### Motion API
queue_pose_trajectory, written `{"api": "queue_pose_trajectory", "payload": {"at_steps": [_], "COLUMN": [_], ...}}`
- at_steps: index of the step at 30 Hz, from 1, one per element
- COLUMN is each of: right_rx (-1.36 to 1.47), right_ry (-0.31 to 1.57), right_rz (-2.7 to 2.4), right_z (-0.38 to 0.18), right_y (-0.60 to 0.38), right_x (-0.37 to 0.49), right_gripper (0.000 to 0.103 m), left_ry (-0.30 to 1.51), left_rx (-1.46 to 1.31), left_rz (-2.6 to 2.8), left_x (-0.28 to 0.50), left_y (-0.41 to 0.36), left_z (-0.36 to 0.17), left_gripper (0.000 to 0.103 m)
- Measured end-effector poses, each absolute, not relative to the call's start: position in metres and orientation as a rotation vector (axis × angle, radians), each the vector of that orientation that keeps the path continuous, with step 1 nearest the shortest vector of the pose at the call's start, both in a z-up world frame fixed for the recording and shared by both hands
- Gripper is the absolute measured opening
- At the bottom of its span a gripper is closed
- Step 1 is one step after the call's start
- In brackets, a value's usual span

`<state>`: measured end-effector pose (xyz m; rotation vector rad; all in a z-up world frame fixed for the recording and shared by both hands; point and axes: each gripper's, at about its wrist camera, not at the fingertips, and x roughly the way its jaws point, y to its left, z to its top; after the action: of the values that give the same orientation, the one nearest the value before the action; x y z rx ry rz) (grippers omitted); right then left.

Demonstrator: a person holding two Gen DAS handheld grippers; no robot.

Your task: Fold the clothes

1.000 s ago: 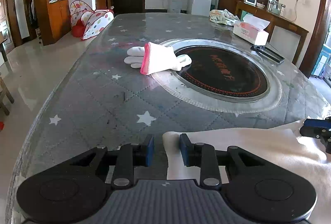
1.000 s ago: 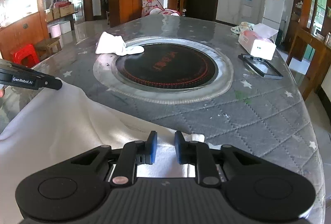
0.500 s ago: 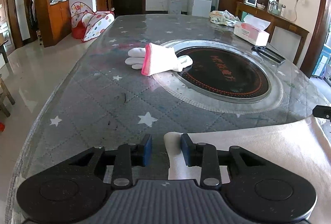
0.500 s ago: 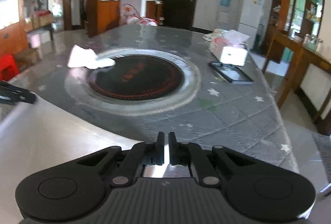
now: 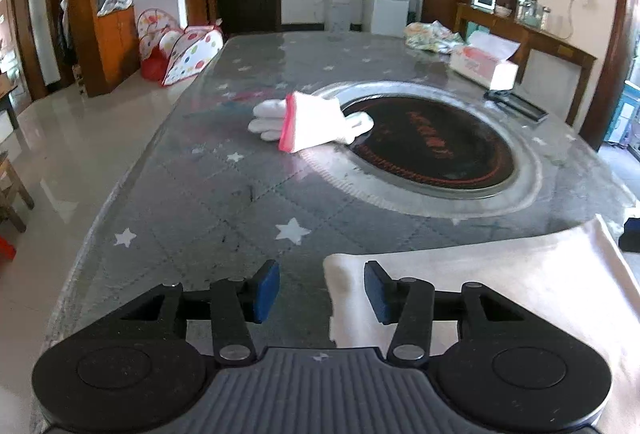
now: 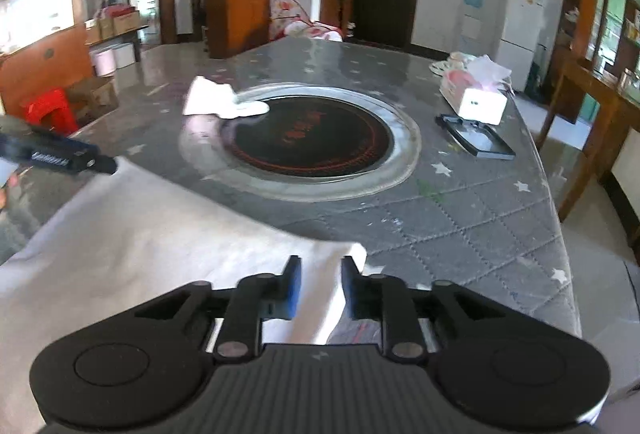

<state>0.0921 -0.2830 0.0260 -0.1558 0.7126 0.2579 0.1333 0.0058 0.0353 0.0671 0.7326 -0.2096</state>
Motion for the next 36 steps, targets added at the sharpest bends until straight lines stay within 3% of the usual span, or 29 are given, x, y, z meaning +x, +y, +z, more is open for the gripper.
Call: {"api": "queue_pose_trajectory", "payload": {"at_steps": [3, 7, 16, 26, 36], "right_rx": [-0.179, -0.197, -0.208, -0.188, -0.211], "right_ry": [0.719, 0.729, 0.744, 0.755, 0.758], "right_rz": [0.305, 0.378, 0.486, 0.447, 0.446], "right_z": [0.031, 0.032, 0.016, 0.003, 0.003], "right_y": [-0.277, -0.264, -0.24, -0.239, -0.234], "right_x": [0.067, 0.028, -0.038, -0.055, -0.058], "right_gripper": [0.03, 0.031, 0.043, 0.053, 0.061], "left_ry": [0.708, 0.685, 0.688, 0.728, 0.644], "left_rx": [0.082, 0.1, 0.141, 0.102, 0.03], "left_rz": [-0.248, -0.308, -0.39, -0.33, 0.001], "left_x": [0.111, 0.072, -0.028, -0.074, -0.106], "left_y": [0.003, 0.001, 0.005, 0.033, 0.105], "left_z": [0.047, 0.058, 0.05, 0.031, 0.038], "left_gripper": [0.051, 0.052, 0.052, 0.051, 0.052]}}
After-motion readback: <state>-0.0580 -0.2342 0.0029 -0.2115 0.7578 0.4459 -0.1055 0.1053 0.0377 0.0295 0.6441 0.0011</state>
